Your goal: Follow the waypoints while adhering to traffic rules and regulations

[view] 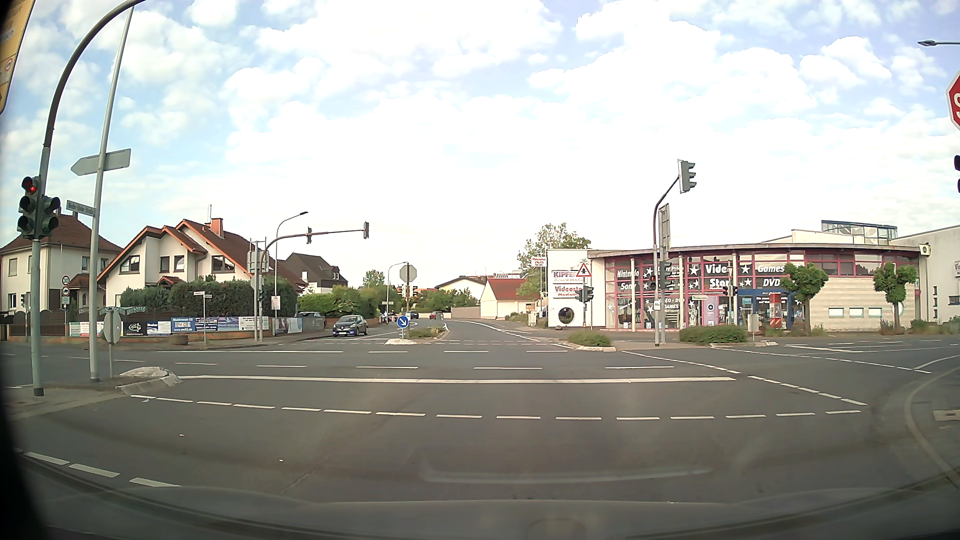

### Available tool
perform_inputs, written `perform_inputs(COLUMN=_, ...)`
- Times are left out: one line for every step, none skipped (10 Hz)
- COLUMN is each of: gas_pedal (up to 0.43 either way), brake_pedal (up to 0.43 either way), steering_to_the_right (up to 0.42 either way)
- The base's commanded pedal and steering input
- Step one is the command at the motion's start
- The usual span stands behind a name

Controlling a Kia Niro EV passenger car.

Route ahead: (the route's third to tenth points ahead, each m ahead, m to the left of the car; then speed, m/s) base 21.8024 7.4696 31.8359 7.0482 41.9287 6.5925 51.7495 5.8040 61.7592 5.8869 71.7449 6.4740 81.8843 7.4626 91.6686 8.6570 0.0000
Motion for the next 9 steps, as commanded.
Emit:
perform_inputs(gas_pedal=0.000, brake_pedal=0.268, steering_to_the_right=0.000)
perform_inputs(gas_pedal=0.000, brake_pedal=0.268, steering_to_the_right=0.000)
perform_inputs(gas_pedal=0.000, brake_pedal=0.268, steering_to_the_right=0.000)
perform_inputs(gas_pedal=0.000, brake_pedal=0.268, steering_to_the_right=0.000)
perform_inputs(gas_pedal=0.000, brake_pedal=0.268, steering_to_the_right=0.000)
perform_inputs(gas_pedal=0.000, brake_pedal=0.268, steering_to_the_right=0.000)
perform_inputs(gas_pedal=0.000, brake_pedal=0.268, steering_to_the_right=0.000)
perform_inputs(gas_pedal=0.000, brake_pedal=0.268, steering_to_the_right=0.000)
perform_inputs(gas_pedal=0.000, brake_pedal=0.268, steering_to_the_right=0.000)
